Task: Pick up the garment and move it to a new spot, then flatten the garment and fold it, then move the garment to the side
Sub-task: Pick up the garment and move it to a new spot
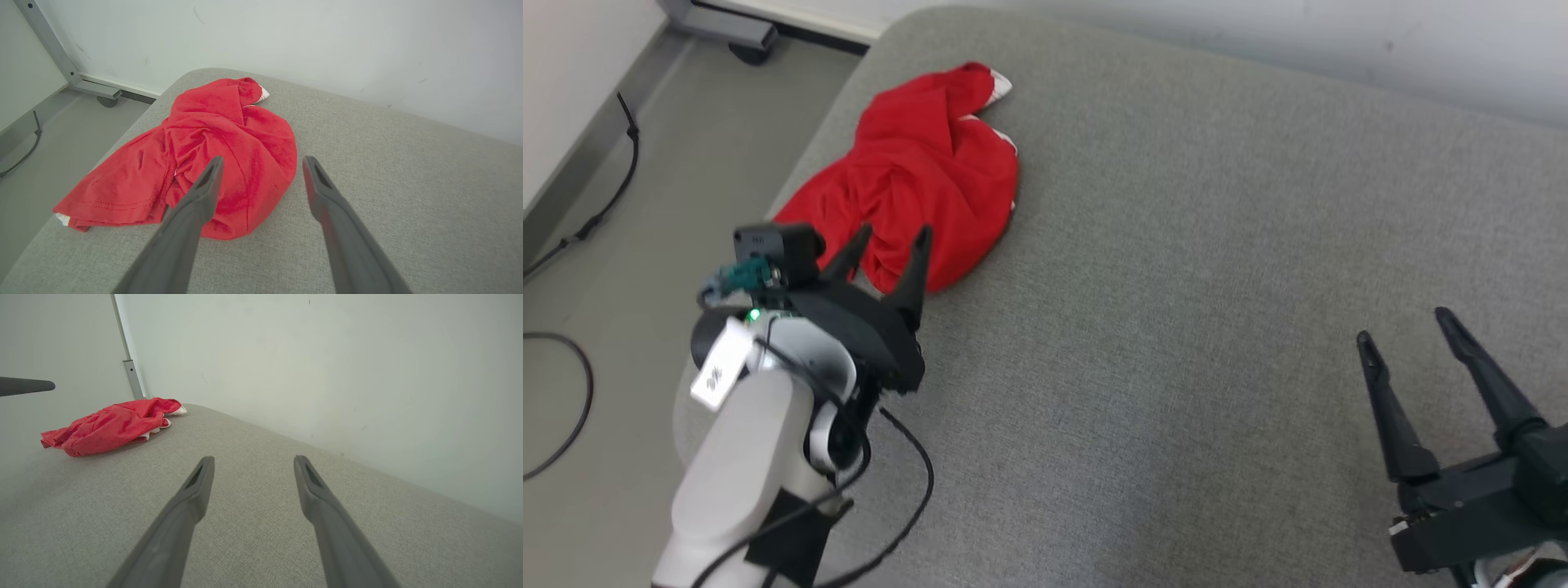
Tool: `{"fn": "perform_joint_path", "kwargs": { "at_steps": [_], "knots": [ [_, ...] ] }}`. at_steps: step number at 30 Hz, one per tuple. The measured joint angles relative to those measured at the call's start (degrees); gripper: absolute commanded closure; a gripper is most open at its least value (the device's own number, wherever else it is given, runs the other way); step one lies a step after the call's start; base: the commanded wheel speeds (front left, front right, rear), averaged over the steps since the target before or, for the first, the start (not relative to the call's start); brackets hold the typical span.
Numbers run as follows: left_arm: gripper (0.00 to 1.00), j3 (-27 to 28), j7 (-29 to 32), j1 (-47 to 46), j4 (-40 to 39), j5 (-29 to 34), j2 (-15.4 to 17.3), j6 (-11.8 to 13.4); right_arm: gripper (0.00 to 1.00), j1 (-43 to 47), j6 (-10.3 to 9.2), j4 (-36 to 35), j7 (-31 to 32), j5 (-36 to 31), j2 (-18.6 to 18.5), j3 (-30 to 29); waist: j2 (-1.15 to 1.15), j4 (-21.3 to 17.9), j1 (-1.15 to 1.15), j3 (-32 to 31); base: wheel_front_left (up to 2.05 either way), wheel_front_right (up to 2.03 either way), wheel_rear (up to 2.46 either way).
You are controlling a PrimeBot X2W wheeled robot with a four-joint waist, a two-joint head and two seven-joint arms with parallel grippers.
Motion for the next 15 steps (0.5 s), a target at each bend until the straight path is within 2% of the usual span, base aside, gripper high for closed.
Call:
{"fn": "perform_joint_path", "kwargs": {
  "at_steps": [3, 6, 9, 15],
  "knots": [
    [0.00, 0.14, 1.34, -4.04, 3.16, 0.20, -0.15, 0.53, 0.00, 1.48, -0.89, -3.76, 1.31, -0.81, -0.76, -1.19, 0.00, -0.17, 0.00, 2.33, 0.00, 0.00, 0.00],
    [0.00, 0.29, 2.34, -7.21, 6.50, 0.56, -0.29, 0.97, 0.00, 2.49, -0.90, -6.25, 2.79, -1.64, -1.85, -2.13, 0.00, -0.34, 0.00, 4.72, 0.00, 0.00, 0.00],
    [0.00, 0.18, 3.35, -9.77, 11.07, 2.70, -0.01, 2.50, 0.00, 2.60, -0.89, -9.12, 4.60, -2.07, -2.74, -2.19, 0.00, -0.67, 0.01, 7.83, 0.00, 0.00, 0.00],
    [0.00, 0.37, 4.05, -13.21, 17.23, 3.54, 0.04, 3.93, 0.00, 0.88, -0.89, -11.14, 6.58, -2.24, -3.58, -3.08, 0.01, -1.61, 0.01, 11.45, 0.00, 0.00, 0.00]
  ]
}}
